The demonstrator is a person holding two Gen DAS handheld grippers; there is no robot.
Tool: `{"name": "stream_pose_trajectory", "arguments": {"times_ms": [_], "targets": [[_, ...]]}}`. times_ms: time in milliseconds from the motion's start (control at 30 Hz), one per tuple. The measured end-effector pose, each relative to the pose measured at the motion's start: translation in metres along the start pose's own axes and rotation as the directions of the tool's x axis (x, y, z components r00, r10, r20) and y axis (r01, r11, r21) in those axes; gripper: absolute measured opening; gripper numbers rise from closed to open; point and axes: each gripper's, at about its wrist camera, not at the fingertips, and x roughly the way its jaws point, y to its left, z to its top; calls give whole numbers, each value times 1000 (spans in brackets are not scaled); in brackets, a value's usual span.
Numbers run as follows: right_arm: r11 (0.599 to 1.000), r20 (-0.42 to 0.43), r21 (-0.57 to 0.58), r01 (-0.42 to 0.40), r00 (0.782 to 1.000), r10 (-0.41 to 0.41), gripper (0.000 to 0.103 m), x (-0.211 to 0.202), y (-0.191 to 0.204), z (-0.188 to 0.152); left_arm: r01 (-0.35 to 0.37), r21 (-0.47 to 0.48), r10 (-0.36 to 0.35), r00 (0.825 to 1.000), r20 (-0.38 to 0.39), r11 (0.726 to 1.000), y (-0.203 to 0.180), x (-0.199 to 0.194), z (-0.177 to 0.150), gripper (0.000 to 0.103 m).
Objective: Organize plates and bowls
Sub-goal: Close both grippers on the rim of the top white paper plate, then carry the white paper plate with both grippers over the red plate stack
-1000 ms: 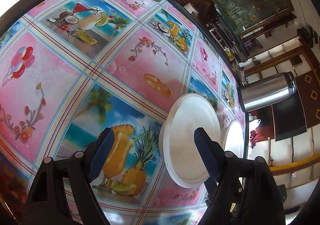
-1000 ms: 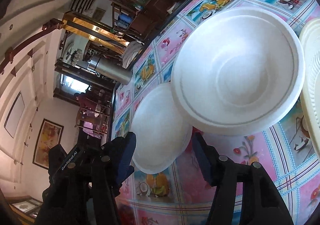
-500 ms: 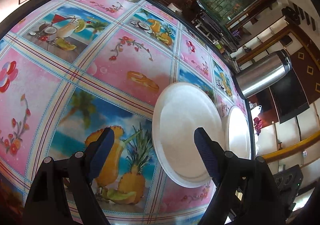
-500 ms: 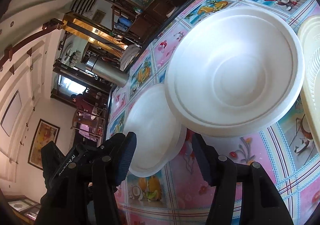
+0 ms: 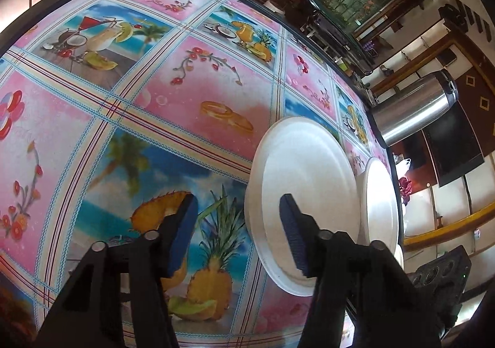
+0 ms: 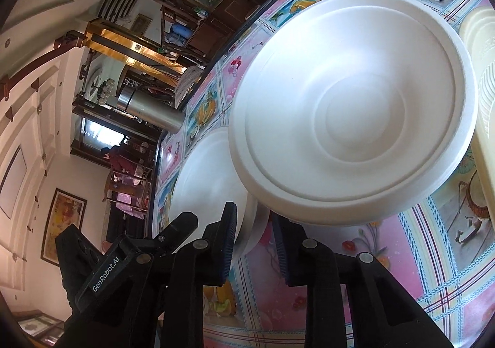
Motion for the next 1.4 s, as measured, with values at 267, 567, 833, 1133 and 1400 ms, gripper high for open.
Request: {"name": "stream_pose_trajectory", "arguments": {"times_ms": [267, 567, 833, 1133, 1400], "targets": [[1000, -12, 4, -15, 1000, 15, 17, -3, 1, 0, -23, 7, 23, 1000, -8, 1000, -9, 1, -12, 11], [999, -51, 18, -32, 998, 33, 9, 0, 1, 1, -70, -18, 70, 998, 0, 997, 11, -19, -23, 9], [998, -150, -26, -56, 987, 51, 9, 7, 17, -14, -96, -53, 94, 995, -47, 994, 40, -45, -43, 11], [995, -210, -84, -52, 977, 33, 7, -26, 20, -55, -104, 26, 105, 992, -69, 994, 38, -86, -92, 10], [997, -223, -82, 5, 975, -24, 7, -94, -23, -105, -67, 154, 89, 986, -141, 986, 24, -102, -168, 11]]}}
